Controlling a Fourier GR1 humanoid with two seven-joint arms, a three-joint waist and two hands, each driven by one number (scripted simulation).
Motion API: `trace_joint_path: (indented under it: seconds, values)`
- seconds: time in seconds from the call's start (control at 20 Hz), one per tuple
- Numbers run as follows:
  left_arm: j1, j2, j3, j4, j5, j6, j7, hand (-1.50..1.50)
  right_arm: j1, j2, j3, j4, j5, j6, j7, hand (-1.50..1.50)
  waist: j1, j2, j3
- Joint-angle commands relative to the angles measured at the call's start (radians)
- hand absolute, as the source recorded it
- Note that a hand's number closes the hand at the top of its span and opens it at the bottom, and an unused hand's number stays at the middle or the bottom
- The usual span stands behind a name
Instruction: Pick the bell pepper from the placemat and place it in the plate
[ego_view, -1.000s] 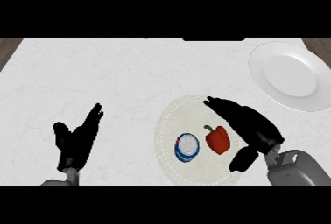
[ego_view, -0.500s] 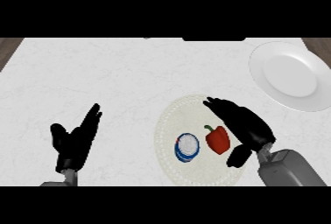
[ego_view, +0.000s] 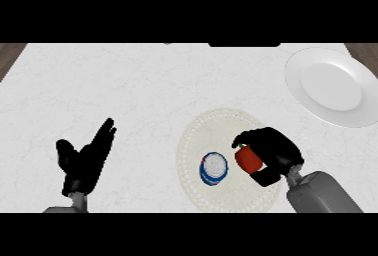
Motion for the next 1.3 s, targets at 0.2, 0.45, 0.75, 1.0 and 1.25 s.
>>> trace_joint_path:
  seconds: [0.2,0.45,0.75,1.0,1.25]
  values:
    - [0.022,-0.007,0.019,0.079,0.008,-0.041,-0.032,0.0,-0.041,0.02,-0.032,0.092,0.098,-0.066,-0.123,1.5,-0.001,0.006,-0.006]
    - [0.021,0.001,0.022,-0.024,0.006,-0.017,0.066,0.0,0.022,-0.013,-0.065,-0.005,0.128,-0.157,-0.183,1.5,-0.006,0.004,-0.006]
    - [0.028,-0.043,0.006,0.028,-0.023,0.019,0.017,0.0,0.324,-0.008,-0.083,-0.322,0.051,-0.283,-0.184,1.5,-0.048,-0.003,-0.007]
    - [0.091,-0.044,-0.014,-0.015,-0.053,0.034,0.004,0.0,0.5,-0.018,-0.173,-0.515,-0.019,-0.447,-0.27,1.5,-0.044,-0.003,-0.005]
    - [0.033,-0.023,0.017,0.025,-0.024,-0.001,0.012,0.0,0.581,0.036,-0.268,-0.68,-0.152,-0.442,-0.197,1.5,-0.032,0.002,-0.006]
